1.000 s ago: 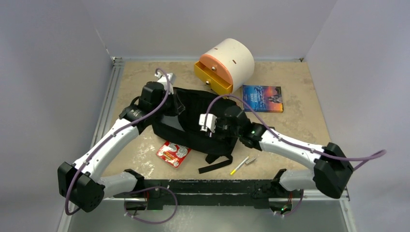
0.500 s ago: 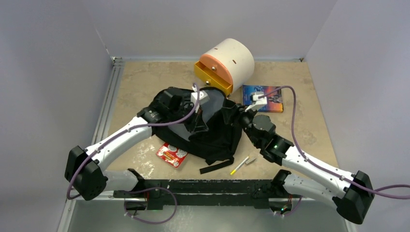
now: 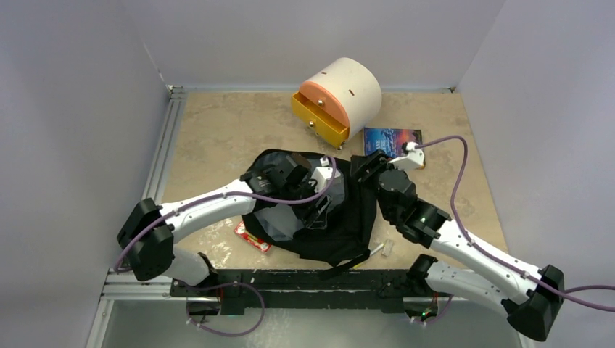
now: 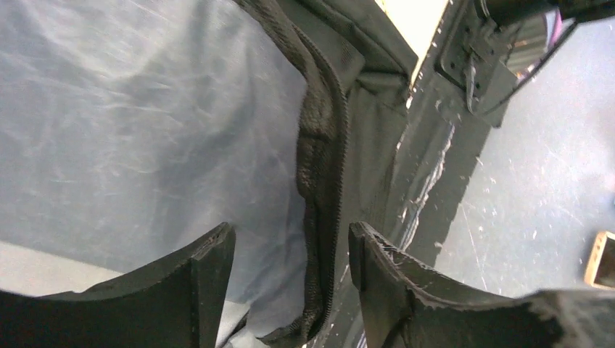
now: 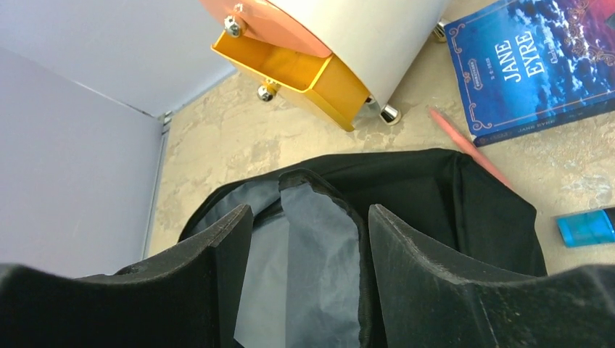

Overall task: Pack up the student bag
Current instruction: Pick up the student bag at the center of the board.

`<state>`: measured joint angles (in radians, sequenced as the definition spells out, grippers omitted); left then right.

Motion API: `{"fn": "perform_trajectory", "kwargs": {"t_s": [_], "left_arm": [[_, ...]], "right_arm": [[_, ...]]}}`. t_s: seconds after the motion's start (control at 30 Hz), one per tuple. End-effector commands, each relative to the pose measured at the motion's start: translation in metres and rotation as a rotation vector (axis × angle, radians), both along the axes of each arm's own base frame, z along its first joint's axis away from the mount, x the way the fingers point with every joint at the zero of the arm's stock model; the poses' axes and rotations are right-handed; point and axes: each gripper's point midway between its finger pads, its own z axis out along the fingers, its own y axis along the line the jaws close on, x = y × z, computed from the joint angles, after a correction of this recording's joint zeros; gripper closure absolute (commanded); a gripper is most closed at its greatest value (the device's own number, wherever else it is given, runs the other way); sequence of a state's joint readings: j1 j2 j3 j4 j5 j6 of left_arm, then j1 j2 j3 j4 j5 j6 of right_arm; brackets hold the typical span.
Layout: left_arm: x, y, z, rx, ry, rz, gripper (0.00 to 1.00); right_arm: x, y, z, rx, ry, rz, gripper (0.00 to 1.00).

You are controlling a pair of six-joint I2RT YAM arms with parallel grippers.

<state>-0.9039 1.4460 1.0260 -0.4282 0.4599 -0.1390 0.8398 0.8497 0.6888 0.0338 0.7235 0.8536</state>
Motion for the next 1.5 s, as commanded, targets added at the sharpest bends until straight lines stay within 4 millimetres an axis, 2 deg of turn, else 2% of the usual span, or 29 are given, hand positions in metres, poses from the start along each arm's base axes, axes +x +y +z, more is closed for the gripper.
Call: {"fn": "perform_trajectory", "kwargs": {"t_s": [0.0, 0.07, 0.2, 0.3, 0.47, 0.53, 0.6, 0.67, 0.77, 0.97, 1.07, 1.2, 1.27, 1.33, 1.4, 1.47], "left_arm": [[0.032, -0.008, 0.058, -0.105, -0.141, 0.143, 0.39], [0.037, -0.006, 0.075, -0.14, -0.176, 0.181, 0.36], [0.045, 0.008, 0.104, -0.213, -0.22, 0.262, 0.31], [0.064, 0.034, 0.115, -0.254, -0.216, 0.379, 0.31], [0.11, 0.108, 0.093, -0.117, -0.181, 0.778, 0.3], [0.124, 0.137, 0.08, -0.029, -0.188, 0.922, 0.24], [0.132, 0.159, 0.069, 0.058, -0.18, 1.005, 0.22], [0.135, 0.172, 0.055, 0.152, -0.17, 1.044, 0.19], [0.136, 0.18, 0.036, 0.246, -0.155, 1.046, 0.17], [0.139, 0.198, 0.002, 0.403, -0.136, 1.083, 0.15], [0.143, 0.211, -0.01, 0.482, -0.131, 1.121, 0.13], [0.147, 0.226, -0.021, 0.576, -0.132, 1.157, 0.13], [0.149, 0.229, -0.021, 0.588, -0.129, 1.173, 0.13], [0.154, 0.225, -0.009, 0.538, -0.146, 1.179, 0.14], [0.159, 0.215, 0.01, 0.435, -0.182, 1.154, 0.14], [0.161, 0.196, 0.035, 0.291, -0.212, 1.079, 0.14]], "right_arm": [[0.0, 0.006, 0.011, 0.026, 0.019, 0.012, 0.38], [0.0, 0.017, 0.009, 0.02, 0.029, 0.064, 0.41], [-0.003, 0.045, 0.005, 0.008, 0.041, 0.2, 0.42], [-0.004, 0.065, -0.004, -0.014, 0.078, 0.285, 0.41], [-0.008, 0.108, -0.01, -0.078, 0.078, 0.504, 0.52], [-0.011, 0.125, -0.018, -0.12, 0.085, 0.602, 0.58], [-0.009, 0.129, -0.042, -0.168, 0.173, 0.608, 0.62], [-0.003, 0.12, -0.068, -0.221, 0.273, 0.535, 0.65], [-0.001, 0.105, -0.099, -0.26, 0.389, 0.437, 0.66], [0.0, 0.09, -0.132, -0.32, 0.468, 0.355, 0.64], [-0.001, 0.087, -0.142, -0.337, 0.489, 0.346, 0.64], [-0.002, 0.089, -0.141, -0.326, 0.476, 0.359, 0.64], [-0.001, 0.09, -0.137, -0.319, 0.463, 0.366, 0.64], [-0.001, 0.093, -0.133, -0.314, 0.447, 0.381, 0.63], [-0.001, 0.096, -0.129, -0.304, 0.432, 0.401, 0.63], [-0.001, 0.103, -0.12, -0.283, 0.399, 0.435, 0.62]]}}
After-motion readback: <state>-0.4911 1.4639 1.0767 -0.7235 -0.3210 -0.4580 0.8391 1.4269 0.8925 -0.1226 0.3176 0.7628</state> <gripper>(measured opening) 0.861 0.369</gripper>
